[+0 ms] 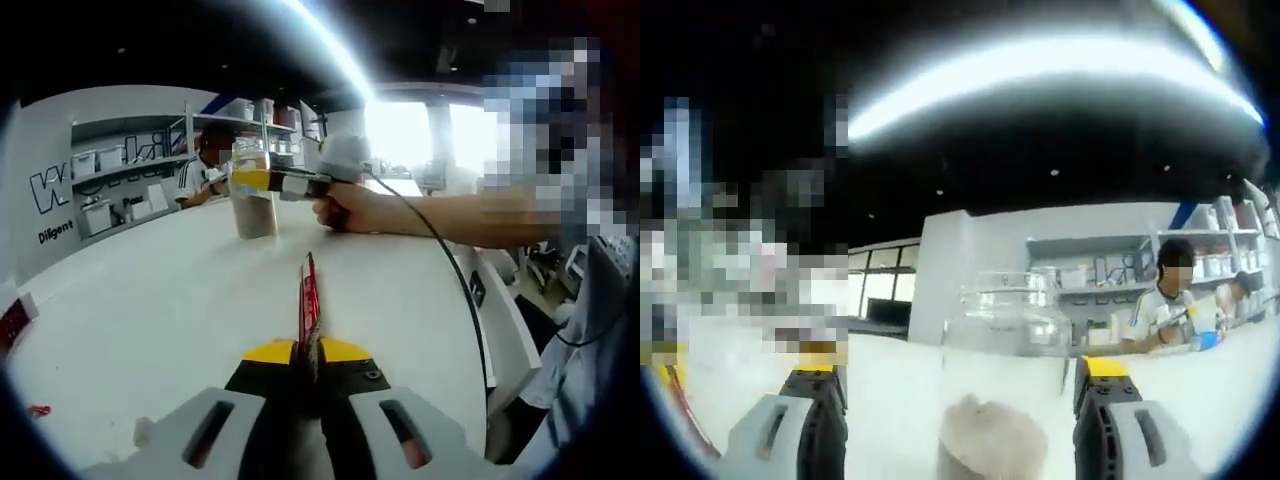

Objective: Tear open the coffee pouch, take out the coffee, and pour the coffee from the pouch into the cup

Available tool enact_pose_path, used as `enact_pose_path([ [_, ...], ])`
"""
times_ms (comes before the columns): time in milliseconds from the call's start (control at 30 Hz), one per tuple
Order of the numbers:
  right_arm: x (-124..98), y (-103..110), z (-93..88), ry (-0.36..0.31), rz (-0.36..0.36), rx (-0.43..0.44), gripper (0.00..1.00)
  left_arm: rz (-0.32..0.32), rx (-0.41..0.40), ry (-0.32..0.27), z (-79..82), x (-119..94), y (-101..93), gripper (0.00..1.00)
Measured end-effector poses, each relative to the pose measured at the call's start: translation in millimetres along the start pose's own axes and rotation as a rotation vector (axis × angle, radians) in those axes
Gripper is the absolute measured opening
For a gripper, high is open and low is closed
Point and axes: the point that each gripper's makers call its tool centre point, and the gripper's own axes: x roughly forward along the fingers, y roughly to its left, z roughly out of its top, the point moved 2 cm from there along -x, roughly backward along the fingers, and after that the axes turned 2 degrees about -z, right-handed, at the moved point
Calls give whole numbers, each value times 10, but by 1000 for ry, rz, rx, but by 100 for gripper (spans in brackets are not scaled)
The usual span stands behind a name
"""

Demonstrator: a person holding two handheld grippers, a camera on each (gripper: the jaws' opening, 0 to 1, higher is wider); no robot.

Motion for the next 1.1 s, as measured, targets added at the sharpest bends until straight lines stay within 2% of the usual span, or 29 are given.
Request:
enact_pose_path([
  [100, 25, -9, -82, 41, 21, 31, 89, 0, 0, 0, 0, -1, 3, 10],
  [233, 35, -3, -85, 40, 37, 43, 90, 0, 0, 0, -1, -1, 0, 10],
  [367, 43, -20, -130, 61, 37, 13, 87, 0, -1, 0, -2, 1, -4, 10],
  [400, 47, -26, -138, 65, 35, 8, 85, 0, 0, 0, -2, 2, -4, 10],
  [467, 33, -117, -176, 97, -20, -27, 79, 1, 0, 0, -3, 3, -7, 10],
  [533, 34, -120, -183, 95, -17, -33, 75, 1, 1, 0, -2, 4, -3, 10],
  [867, 87, -288, -222, 99, -55, -53, 72, -1, -6, 0, -3, 8, -6, 10],
  [1000, 110, -291, -224, 94, -34, -39, 73, -3, -12, 0, -5, 10, -8, 10],
  [1100, 138, -242, -268, 116, -11, -68, 70, -3, -14, 0, -6, 11, -12, 10],
])
